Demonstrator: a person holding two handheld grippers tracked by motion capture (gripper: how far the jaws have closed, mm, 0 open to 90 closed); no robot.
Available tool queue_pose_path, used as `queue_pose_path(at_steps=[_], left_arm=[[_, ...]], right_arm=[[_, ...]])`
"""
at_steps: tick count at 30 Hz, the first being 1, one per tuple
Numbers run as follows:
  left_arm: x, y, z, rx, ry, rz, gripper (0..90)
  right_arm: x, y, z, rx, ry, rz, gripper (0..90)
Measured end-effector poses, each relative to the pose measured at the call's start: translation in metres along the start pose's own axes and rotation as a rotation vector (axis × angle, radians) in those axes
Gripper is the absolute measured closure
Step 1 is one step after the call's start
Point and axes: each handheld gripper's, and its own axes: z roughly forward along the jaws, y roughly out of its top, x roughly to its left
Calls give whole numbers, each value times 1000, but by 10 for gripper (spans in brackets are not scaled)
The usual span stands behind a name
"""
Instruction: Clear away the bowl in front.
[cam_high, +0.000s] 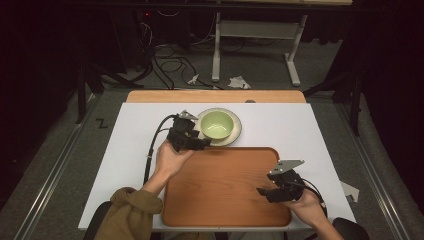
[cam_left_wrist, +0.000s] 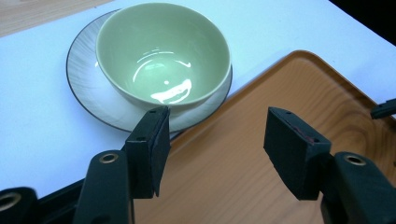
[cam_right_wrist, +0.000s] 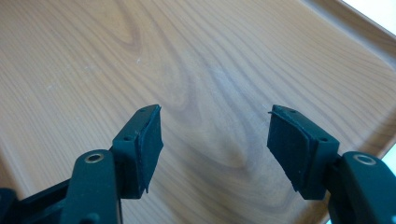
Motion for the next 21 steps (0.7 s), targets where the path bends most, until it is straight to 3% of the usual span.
queue_pose_path(at_steps=[21], left_arm=[[21, 42, 25, 46, 76, -26, 391]], right_arm=[[0, 0, 0, 0, 6, -9, 356]])
